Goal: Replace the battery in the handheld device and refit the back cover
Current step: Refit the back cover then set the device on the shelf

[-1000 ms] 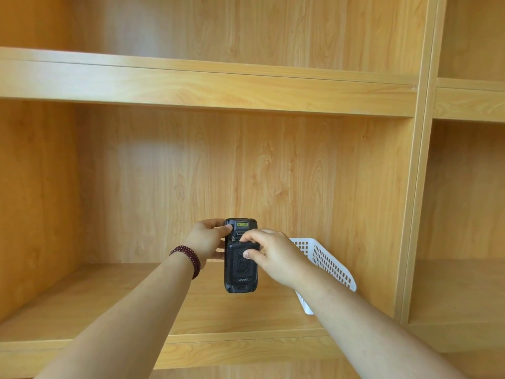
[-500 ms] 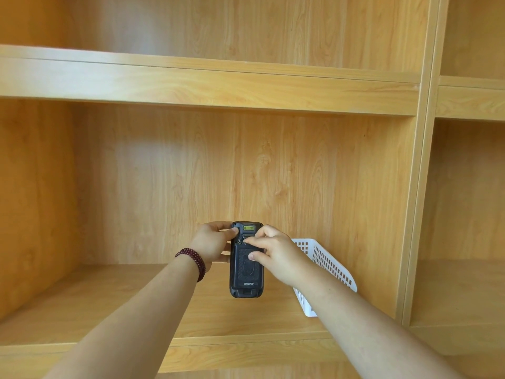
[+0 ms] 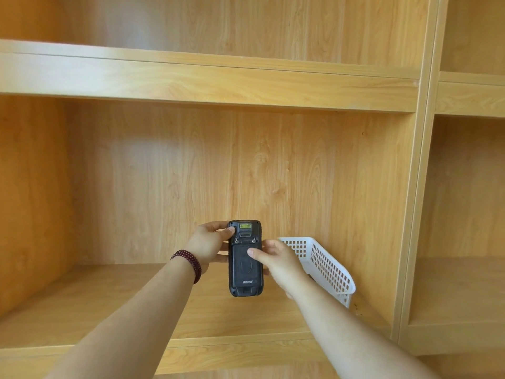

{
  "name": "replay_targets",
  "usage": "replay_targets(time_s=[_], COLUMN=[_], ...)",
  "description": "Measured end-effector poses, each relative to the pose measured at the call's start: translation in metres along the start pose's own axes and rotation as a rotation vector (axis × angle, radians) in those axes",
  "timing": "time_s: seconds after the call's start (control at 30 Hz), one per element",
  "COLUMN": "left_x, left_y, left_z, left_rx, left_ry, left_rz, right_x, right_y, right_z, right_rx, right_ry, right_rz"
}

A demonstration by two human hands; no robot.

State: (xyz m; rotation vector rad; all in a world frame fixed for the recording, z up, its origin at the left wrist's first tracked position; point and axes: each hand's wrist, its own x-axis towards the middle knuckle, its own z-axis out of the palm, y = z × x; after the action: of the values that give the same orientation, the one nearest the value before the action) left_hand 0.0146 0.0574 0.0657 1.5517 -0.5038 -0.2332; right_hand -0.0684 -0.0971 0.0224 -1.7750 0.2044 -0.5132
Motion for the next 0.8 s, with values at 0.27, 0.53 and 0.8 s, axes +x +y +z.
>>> replay_targets(time_s=[0.27, 0.53, 0.8], left_x=[-0.004, -0.004, -0.008], left_y=[-0.006, -0.006, -0.007], left_z=[-0.007, -0.010, -0.007], left_rx=[-0.034, 0.011, -0.009], left_ry=[-0.175, -0.208, -0.180], left_rz=[0.014, 0.054, 0.052], right_x=[-0.002, -0.002, -0.005], right_y=[-0.004, -0.011, -0.016], right_z=[0.003, 0.006, 0.005], right_rx=[0.375, 0.380, 0.369], right_ry=[-0.104, -0.107, -0.081], right_rz=[0.139, 0.115, 0.129])
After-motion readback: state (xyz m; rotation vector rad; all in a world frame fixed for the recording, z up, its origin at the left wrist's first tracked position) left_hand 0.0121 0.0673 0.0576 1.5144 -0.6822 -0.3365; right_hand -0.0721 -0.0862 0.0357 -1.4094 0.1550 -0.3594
